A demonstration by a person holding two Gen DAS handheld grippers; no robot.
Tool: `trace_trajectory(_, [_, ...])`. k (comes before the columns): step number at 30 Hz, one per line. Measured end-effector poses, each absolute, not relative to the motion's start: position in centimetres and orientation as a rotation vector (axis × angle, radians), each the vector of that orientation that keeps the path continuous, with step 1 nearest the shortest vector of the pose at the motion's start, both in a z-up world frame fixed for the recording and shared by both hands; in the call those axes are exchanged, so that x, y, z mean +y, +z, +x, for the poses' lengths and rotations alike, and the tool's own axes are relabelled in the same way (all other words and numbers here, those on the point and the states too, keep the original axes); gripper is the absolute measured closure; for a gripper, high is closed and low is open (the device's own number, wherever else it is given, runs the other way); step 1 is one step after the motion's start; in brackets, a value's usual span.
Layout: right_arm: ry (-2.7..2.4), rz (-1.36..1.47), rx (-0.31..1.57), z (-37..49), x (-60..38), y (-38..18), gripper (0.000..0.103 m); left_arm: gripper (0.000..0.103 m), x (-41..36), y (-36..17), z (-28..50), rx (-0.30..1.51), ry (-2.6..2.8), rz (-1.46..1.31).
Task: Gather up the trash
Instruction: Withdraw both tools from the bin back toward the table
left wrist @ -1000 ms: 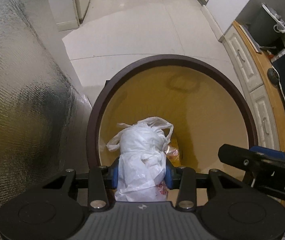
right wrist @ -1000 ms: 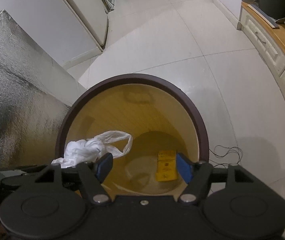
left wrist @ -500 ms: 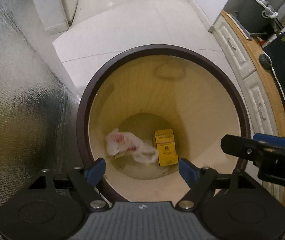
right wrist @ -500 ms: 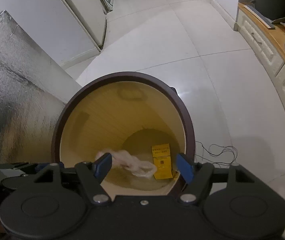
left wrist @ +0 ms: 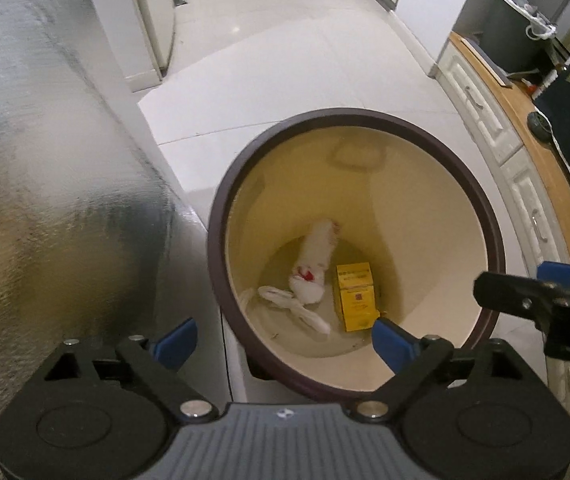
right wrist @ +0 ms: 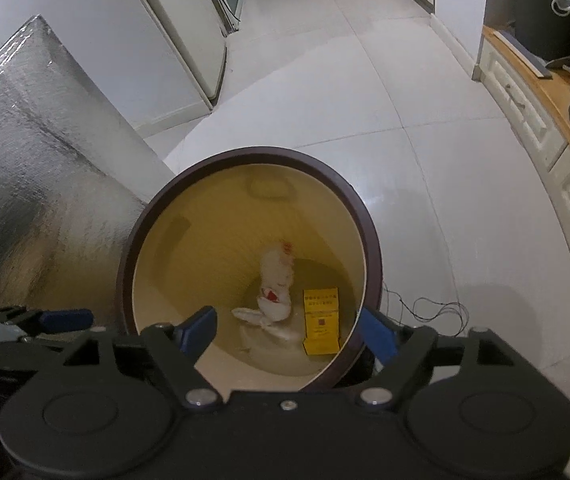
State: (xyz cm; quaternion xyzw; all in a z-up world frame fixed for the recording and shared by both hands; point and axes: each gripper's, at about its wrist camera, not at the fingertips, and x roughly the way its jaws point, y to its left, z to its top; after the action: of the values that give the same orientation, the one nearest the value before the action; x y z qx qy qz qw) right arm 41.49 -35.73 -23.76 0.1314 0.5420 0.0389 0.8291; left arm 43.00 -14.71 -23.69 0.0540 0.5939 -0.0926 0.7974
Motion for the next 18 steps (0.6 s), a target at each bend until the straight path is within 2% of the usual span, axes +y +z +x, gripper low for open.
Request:
trace_trajectory(4, [0.08,0.264,1.138,40.8,-35.5,-23.3,0.009,0.0,-13.9,-23.0,42.3,1.268,-0.174,0.098])
trace_trajectory(6, [0.077,0.257,1.124,40.3,-35.5,-22.9,0.003,0.0,-13.4,-22.8,42.0,1.27,-0.156,0.085])
trace_trajectory(18, [0.026,0.218,1.073,37.0,-35.9,-21.4,0.0,0.0,-11.3,-20.8,38.9,1.239,-0.102,0.053])
